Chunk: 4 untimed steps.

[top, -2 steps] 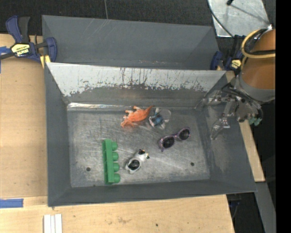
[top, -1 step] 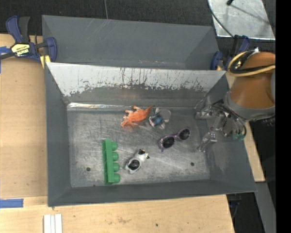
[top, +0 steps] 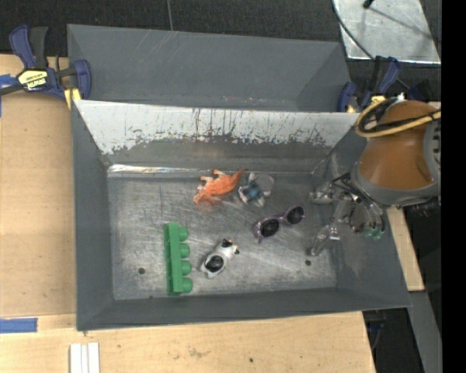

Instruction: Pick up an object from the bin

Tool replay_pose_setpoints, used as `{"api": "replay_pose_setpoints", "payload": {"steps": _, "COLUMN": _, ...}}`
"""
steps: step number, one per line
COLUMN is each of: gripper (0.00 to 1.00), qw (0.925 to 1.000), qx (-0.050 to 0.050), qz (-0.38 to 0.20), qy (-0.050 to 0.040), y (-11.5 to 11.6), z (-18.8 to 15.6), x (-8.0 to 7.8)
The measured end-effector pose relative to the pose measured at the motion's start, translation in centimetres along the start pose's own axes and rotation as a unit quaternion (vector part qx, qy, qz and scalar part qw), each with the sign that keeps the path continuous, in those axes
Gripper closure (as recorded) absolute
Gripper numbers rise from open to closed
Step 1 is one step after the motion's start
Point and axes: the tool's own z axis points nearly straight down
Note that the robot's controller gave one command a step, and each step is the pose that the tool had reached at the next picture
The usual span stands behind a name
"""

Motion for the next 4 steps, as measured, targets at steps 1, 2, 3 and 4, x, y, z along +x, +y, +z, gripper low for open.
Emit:
{"api": "replay_pose_setpoints", "payload": {"steps": 1, "gripper": 1.0, "qw": 0.9976, "qx": 0.0, "qz": 0.069, "qy": -0.0108, "y": 2.9, "z": 0.1, "x": 3.8}}
{"api": "replay_pose_setpoints", "payload": {"steps": 2, "gripper": 1.0, "qw": 0.9976, "qx": 0.0, "qz": 0.069, "qy": -0.0107, "y": 2.9, "z": 0.1, "x": 3.8}}
{"api": "replay_pose_setpoints", "payload": {"steps": 3, "gripper": 1.0, "qw": 0.9975, "qx": 0.0, "qz": 0.069, "qy": -0.0108, "y": 2.9, "z": 0.1, "x": 3.8}}
{"api": "replay_pose_setpoints", "payload": {"steps": 4, "gripper": 1.0, "qw": 0.9992, "qx": -0.001, "qz": 0.04, "qy": 0.0002, "y": 2.5, "z": 0.3, "x": 2.8}}
